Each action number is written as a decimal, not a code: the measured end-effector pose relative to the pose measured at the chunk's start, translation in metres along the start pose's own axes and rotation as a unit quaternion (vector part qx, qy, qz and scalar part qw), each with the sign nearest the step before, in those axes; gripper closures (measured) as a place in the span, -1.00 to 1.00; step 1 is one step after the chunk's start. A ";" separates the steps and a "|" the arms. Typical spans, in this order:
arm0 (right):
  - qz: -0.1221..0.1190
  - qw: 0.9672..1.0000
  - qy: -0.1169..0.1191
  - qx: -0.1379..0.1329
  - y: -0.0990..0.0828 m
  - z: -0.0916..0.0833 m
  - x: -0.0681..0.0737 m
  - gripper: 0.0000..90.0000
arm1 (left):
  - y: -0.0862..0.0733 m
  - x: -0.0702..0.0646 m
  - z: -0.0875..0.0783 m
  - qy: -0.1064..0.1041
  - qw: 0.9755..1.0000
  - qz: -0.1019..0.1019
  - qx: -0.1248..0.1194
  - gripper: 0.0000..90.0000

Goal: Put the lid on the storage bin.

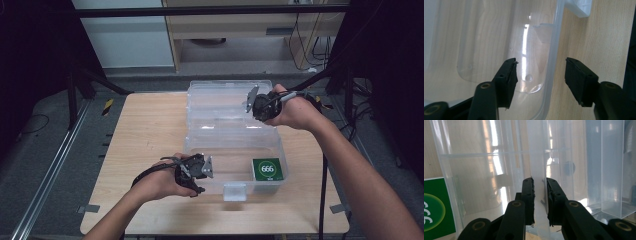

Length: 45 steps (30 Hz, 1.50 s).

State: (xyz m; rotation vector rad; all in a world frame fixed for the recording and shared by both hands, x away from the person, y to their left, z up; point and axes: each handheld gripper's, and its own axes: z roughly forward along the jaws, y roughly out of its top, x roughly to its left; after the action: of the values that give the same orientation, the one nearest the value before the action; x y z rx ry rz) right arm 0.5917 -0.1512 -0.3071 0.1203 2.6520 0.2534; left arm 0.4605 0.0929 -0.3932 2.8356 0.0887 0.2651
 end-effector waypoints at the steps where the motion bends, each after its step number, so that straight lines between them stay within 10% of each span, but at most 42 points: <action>1: 0.000 1.000 0.000 0.000 0.000 0.000 0.000 0.74 | 0.001 0.000 0.002 -0.002 1.000 -0.002 0.000 0.00; 16: -0.006 1.000 0.001 -0.002 0.002 0.001 0.001 0.77 | 0.003 0.000 0.011 -0.027 1.000 -0.015 0.000 0.82; 45: -0.027 0.999 0.002 -0.029 0.007 -0.034 0.039 0.91 | -0.001 -0.005 0.013 -0.001 0.997 -0.066 -0.024 0.79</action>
State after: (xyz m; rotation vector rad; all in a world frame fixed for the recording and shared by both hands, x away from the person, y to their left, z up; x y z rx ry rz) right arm 0.5416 -0.1443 -0.2937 0.0289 2.6453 0.3133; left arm 0.4581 0.0898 -0.4064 2.7666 0.2654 0.2311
